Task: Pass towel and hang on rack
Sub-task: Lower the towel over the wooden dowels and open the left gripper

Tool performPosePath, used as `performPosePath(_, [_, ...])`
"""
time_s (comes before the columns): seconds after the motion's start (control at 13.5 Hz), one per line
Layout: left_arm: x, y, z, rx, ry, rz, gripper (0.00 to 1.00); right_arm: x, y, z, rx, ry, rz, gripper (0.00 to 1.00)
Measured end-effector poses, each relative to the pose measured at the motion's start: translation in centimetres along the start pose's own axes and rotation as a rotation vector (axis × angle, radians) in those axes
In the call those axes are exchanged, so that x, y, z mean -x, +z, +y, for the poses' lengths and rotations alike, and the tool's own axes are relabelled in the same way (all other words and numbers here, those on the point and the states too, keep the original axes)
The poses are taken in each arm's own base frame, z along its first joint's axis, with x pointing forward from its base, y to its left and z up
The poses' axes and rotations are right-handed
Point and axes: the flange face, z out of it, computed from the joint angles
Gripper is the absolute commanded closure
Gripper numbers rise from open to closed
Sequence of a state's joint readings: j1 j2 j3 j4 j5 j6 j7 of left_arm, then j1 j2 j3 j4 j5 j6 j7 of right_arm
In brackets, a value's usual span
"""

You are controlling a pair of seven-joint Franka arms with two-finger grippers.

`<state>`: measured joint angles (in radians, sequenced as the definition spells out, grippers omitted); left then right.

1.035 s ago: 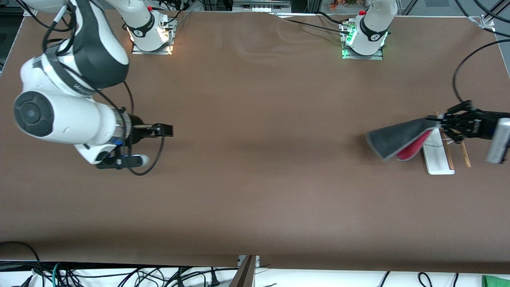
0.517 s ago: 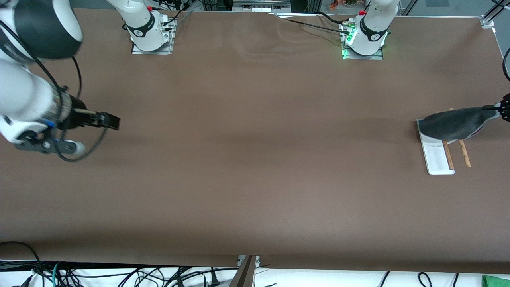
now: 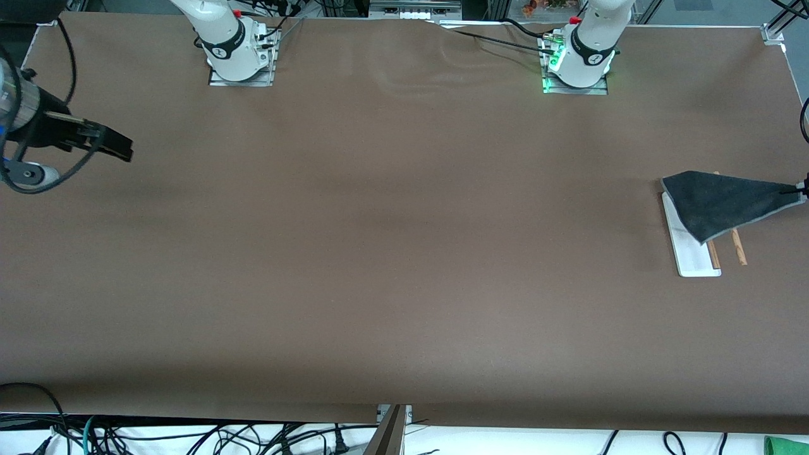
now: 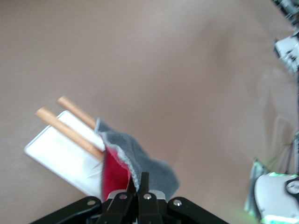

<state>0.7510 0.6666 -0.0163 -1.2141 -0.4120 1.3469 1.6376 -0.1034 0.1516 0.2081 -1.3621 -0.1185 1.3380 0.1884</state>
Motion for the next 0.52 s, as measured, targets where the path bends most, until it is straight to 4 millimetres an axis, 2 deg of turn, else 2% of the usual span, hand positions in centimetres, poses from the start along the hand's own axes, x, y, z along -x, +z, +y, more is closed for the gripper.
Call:
performPosePath(0.15, [2.1, 0.2, -1.1, -0.028, 0.018, -0.012, 1.0, 0.8, 0.6, 1.6, 0.007, -0.022, -0.029, 0.0])
performPosePath(0.52, [7.7, 3.7, -4.9, -0.049, 0.046, -0.012, 1.0, 2.0, 0.6, 1.0, 0.014, -0.094, -0.04, 0.0])
